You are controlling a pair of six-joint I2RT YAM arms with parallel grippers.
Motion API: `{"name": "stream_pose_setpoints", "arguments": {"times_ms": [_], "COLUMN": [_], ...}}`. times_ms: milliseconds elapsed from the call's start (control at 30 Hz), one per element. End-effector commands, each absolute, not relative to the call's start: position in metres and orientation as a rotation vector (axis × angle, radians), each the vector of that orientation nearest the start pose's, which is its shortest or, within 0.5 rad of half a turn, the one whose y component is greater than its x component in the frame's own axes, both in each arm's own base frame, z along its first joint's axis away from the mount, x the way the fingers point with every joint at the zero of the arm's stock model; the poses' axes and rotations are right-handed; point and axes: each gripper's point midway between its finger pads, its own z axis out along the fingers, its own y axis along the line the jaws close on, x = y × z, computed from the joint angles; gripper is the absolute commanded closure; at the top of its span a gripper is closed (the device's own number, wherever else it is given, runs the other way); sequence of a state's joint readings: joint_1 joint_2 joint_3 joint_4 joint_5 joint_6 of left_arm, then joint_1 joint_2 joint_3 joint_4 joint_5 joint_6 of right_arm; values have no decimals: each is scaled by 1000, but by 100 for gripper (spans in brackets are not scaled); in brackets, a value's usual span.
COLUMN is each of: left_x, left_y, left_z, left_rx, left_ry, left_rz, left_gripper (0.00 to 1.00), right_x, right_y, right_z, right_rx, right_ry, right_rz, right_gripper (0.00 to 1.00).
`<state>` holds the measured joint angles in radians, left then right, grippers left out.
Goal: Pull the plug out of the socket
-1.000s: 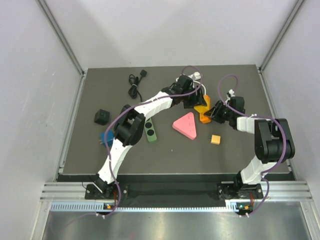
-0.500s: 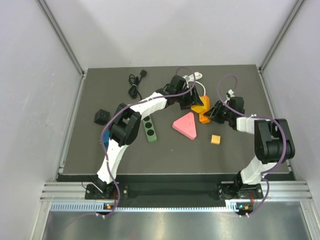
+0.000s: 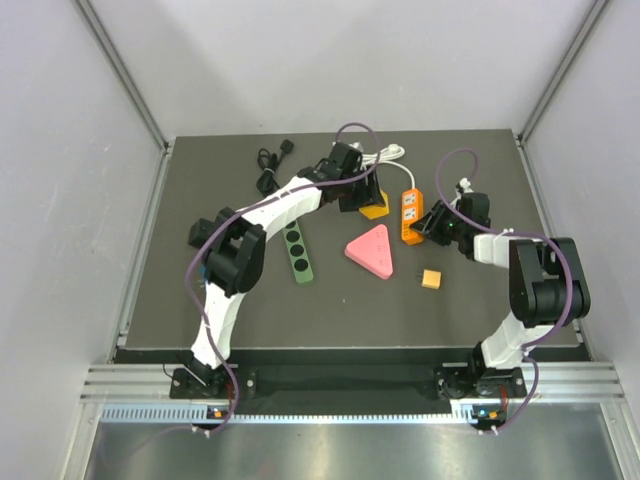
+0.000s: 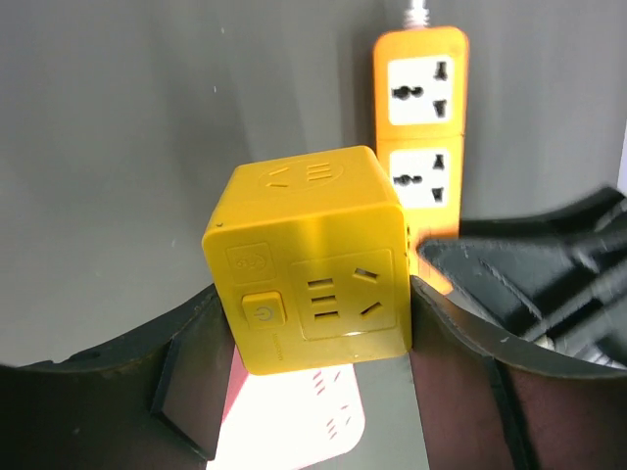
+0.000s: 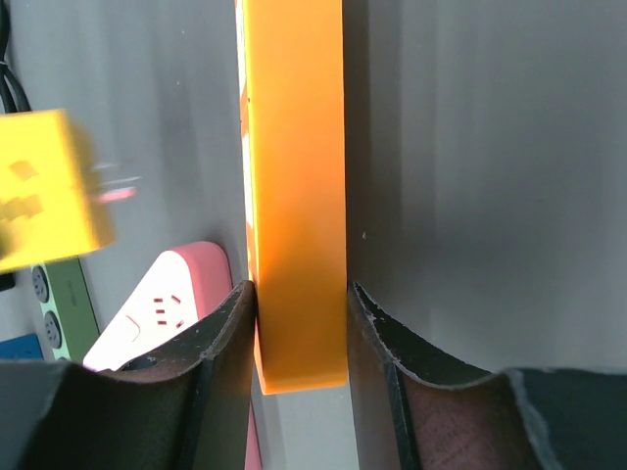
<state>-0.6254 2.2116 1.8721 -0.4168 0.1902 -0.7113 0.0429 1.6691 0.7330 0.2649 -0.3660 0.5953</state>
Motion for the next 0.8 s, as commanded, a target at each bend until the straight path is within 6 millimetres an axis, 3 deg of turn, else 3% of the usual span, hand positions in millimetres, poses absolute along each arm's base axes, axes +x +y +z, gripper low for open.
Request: {"name": "stream_pose_setpoints", "arguments": {"times_ms": [0,33,67,133,167,233,300,333,433,567,667,767], "left_x": [438,428,428,431,425,427,428,434,434,425,420,420], "left_y": [-355,-359,-355,-342,-340,-331,-318,-316,-296,-293,-298,-300], "left_z": [168,169,158,164,156,152,135,141,125,114,108,100], "left_rx": [89,116,100,23,23,-28,-71,-68,-72,-68,-60,-55], "left_ry": [2357,2369,2360,2331,2327,2339,2416,2411,2480,2514,2507,2514], "left_rz": [-815,-935,-990,-1096,-1154,-1184,-1056,-997,-735,-730,-780,-801], "left_gripper": [100,100,100,100,100,100,100,100,100,98,82,78], "right_x": [389,389,389,390,390,390,389,388,388,388,387,387], "right_y": [85,86,88,89,90,90,91,91,92,95,96,96], "right_z": [32,31,32,33,35,35,35,34,36,35,34,36], "right_rx": [449,448,444,441,434,429,428,427,419,414,410,406], "right_ry": [2285,2289,2287,2284,2280,2278,2283,2286,2282,2285,2289,2287], "right_rz": [645,650,658,665,669,671,672,672,681,691,699,698], "right_gripper": [100,100,100,100,100,100,100,100,100,100,100,100]}}
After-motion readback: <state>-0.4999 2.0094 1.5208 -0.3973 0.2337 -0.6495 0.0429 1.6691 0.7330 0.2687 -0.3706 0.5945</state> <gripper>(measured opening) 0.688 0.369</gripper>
